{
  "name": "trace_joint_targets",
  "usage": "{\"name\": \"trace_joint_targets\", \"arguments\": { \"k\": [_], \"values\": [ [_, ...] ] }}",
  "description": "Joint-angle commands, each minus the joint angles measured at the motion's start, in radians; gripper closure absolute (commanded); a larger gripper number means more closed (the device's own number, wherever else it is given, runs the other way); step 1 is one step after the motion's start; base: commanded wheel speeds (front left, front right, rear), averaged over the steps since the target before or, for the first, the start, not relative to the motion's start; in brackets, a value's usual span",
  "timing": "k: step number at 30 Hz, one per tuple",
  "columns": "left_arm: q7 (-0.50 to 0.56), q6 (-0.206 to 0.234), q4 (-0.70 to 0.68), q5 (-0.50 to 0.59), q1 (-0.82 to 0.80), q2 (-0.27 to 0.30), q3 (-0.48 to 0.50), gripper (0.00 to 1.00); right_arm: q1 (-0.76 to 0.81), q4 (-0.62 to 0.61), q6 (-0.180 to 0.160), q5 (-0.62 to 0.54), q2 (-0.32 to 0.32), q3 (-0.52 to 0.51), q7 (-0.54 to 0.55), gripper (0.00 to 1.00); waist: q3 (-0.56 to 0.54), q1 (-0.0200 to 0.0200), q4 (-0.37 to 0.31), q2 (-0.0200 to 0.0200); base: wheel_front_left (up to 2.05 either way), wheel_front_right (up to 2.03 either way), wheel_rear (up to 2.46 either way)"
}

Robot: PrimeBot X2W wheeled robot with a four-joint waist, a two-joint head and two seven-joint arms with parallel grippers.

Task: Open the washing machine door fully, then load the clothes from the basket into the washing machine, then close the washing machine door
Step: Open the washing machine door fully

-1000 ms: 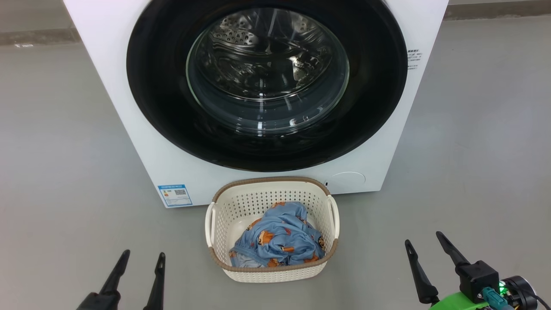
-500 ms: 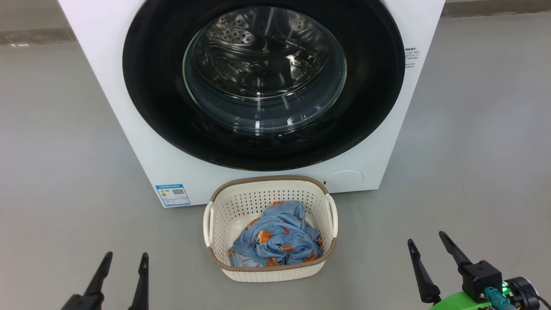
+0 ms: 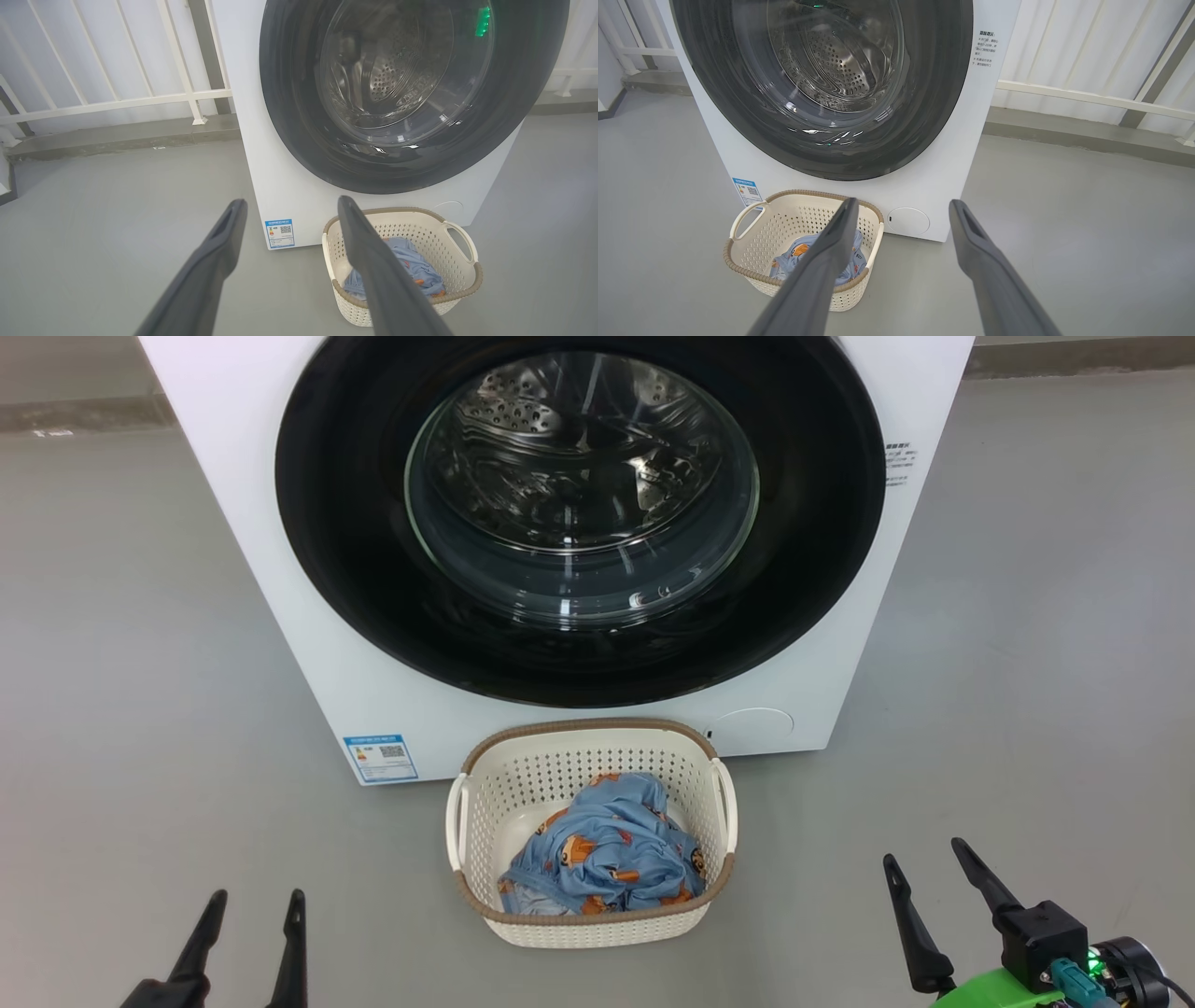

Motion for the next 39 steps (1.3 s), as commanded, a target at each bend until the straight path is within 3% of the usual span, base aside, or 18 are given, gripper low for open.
{"name": "trace_joint_targets", "arguments": {
  "k": [1, 18, 39],
  "values": [
    [-0.007, 0.002, -0.017, 0.003, -0.021, 0.008, 0.039, 0.00, -0.003, -0.026, 0.002, -0.002, -0.003, 0.026, -0.012, 0.00, 0.000, 0.0000, 0.001, -0.0001, 0.00, 0.00, 0.00],
    [-0.007, 0.013, -0.009, 0.008, -0.029, 0.006, 0.053, 0.00, -0.005, -0.025, 0.002, -0.001, -0.005, 0.031, -0.012, 0.00, 0.006, 0.0000, 0.000, -0.0001, 0.17, 0.17, -0.35],
    [-0.007, 0.010, -0.038, -0.036, -0.044, 0.005, 0.071, 0.00, -0.012, -0.020, 0.002, 0.003, -0.005, 0.033, -0.012, 0.00, 0.020, 0.0000, -0.009, -0.0001, 1.09, 1.09, -2.18]
  ]
}}
